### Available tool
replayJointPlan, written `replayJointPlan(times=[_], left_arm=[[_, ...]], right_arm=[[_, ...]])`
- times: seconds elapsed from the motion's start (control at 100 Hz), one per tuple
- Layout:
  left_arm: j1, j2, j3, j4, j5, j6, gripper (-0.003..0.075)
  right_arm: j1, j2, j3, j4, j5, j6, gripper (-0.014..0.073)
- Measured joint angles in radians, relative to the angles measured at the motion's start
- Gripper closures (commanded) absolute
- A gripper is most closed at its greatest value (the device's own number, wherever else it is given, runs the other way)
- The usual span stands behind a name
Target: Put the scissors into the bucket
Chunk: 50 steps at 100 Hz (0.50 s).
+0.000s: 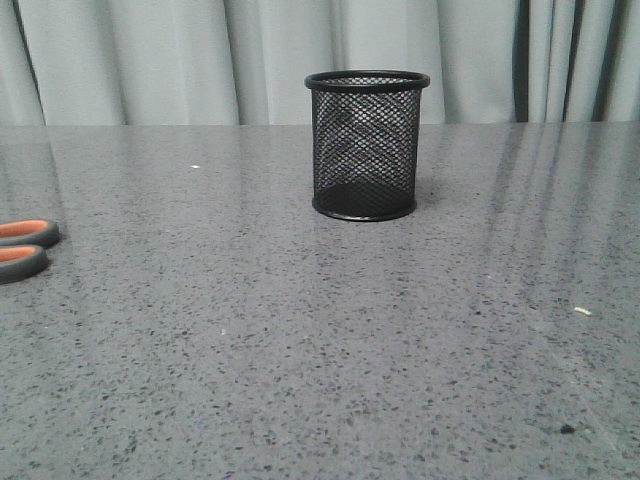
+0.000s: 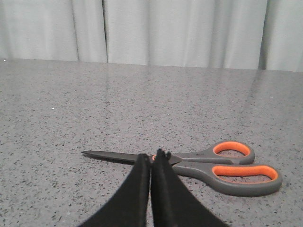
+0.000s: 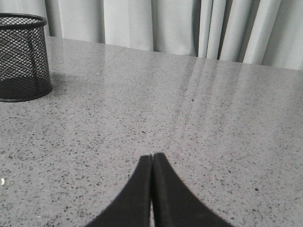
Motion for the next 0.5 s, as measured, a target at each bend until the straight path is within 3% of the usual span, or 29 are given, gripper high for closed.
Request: replayJointPlan(times=[0.5], left_arm=[[0.000,0.000,0.000,0.000,0.000,0.000,0.0740]], right_arm=[[0.000,0.000,0.000,0.010,0.000,0.000,0.0659]])
